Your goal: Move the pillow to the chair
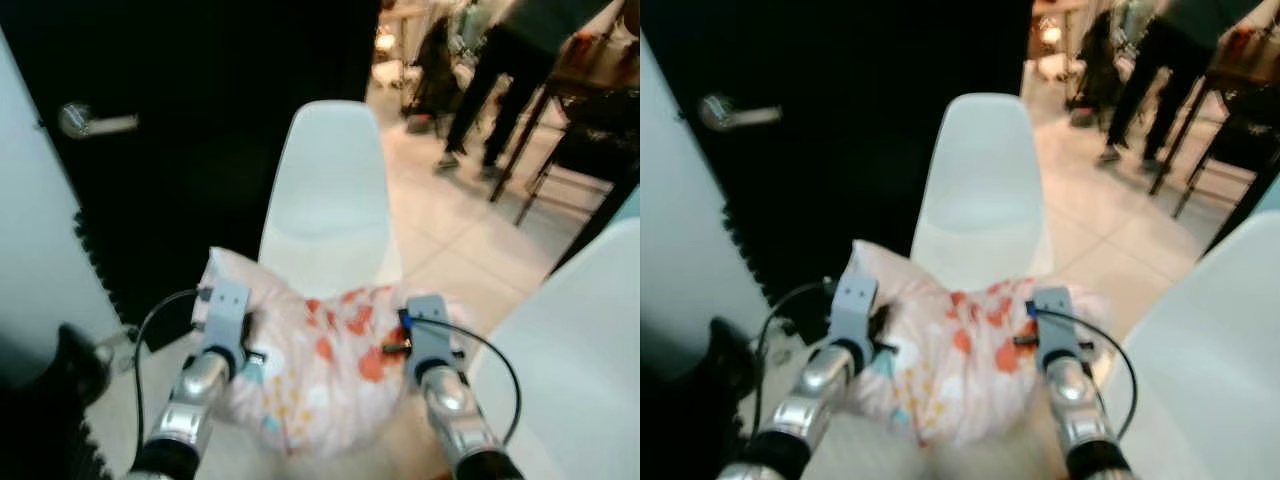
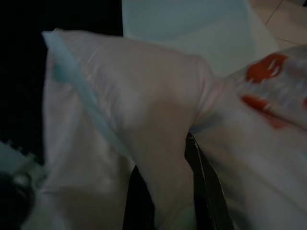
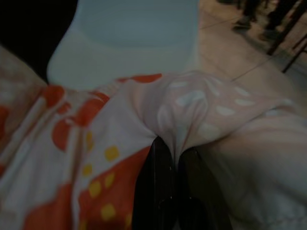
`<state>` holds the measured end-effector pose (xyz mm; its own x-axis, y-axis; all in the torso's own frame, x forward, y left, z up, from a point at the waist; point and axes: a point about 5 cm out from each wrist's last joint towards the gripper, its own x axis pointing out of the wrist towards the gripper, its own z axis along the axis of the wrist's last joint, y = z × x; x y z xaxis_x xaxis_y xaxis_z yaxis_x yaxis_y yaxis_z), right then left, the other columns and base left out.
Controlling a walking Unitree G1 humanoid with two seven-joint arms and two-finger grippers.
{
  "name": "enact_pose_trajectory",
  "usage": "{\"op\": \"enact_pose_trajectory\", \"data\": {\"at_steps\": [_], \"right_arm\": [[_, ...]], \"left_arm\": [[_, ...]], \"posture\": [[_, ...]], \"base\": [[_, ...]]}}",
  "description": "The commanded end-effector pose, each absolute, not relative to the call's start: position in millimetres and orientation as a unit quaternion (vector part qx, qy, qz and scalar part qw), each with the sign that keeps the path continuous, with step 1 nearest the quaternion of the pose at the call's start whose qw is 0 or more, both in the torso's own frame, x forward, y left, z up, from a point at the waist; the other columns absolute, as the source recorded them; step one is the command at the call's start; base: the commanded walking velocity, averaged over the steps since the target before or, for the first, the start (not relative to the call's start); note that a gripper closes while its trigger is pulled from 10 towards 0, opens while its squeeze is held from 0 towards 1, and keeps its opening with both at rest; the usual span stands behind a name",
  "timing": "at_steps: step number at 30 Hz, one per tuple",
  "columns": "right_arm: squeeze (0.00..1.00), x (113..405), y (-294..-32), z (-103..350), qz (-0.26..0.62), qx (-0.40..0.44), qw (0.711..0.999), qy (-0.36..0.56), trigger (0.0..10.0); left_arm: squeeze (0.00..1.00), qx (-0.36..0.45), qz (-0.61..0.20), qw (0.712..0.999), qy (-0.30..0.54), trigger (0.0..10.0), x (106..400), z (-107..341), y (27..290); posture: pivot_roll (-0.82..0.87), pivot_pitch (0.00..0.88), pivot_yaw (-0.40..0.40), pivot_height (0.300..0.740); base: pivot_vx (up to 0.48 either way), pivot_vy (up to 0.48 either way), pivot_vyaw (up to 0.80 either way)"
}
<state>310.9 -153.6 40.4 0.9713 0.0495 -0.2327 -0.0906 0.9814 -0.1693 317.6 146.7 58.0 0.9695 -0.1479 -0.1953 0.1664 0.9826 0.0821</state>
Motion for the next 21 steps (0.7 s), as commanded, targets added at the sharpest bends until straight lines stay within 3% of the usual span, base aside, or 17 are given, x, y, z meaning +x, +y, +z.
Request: {"op": "enact_pose_trajectory", "data": {"at_steps": [1,21], "right_arm": [[0.0,312.7,-155.0,45.5,0.038,-0.097,0.99,0.098,10.0],[0.0,316.5,-164.5,54.3,0.009,-0.088,0.993,0.076,10.0]], "left_arm": [[0.0,0.049,-0.1,0.991,0.073,10.0,321.6,66.1,133.7],[0.0,0.048,-0.105,0.991,0.069,10.0,323.2,68.7,131.1]], "posture": [[-0.01,0.031,0.015,0.74],[-0.02,0.035,0.019,0.74]], "base": [[0.352,0.0,0.0],[0.352,0.0,0.0]]}}
